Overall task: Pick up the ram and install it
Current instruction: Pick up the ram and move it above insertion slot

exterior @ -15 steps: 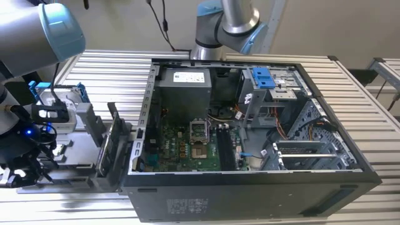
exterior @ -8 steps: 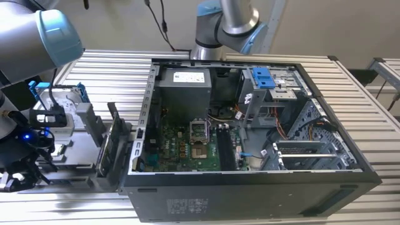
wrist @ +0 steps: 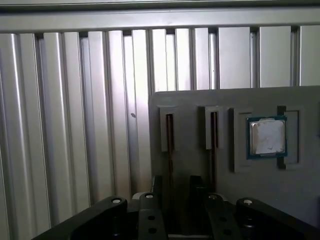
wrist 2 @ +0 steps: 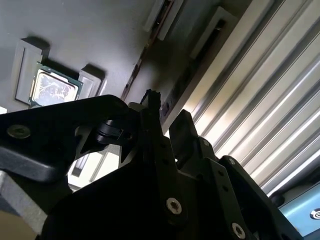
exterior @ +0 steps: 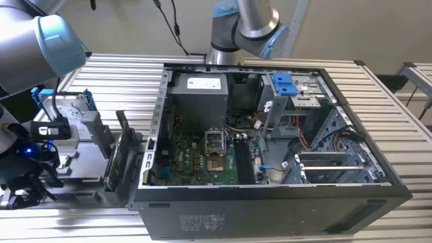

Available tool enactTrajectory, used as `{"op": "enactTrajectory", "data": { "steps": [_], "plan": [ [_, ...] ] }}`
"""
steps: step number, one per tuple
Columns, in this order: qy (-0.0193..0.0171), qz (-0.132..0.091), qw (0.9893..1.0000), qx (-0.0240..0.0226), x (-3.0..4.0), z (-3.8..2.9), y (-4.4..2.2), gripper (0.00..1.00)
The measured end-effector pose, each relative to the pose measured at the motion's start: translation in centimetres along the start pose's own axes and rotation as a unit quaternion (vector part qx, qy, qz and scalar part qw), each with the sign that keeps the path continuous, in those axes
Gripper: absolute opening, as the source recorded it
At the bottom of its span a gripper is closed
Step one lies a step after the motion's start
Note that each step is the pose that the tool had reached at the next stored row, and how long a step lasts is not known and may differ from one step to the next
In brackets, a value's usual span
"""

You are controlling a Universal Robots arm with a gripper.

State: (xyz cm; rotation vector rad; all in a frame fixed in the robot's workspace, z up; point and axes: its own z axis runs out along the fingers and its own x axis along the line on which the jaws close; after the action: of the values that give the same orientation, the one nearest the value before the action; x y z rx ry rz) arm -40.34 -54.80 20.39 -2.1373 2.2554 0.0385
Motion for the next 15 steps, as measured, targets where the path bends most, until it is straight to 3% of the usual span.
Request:
{"op": "enactTrajectory", "data": {
  "steps": [9, 15],
  "plan": [
    [0.0, -0.011, 0.9999, -0.0004, 0.03, 0.76, 0.02, 0.36],
    [0.0, -0.012, 0.9999, -0.0003, 0.03, 0.82, 0.01, 0.36]
  ]
}}
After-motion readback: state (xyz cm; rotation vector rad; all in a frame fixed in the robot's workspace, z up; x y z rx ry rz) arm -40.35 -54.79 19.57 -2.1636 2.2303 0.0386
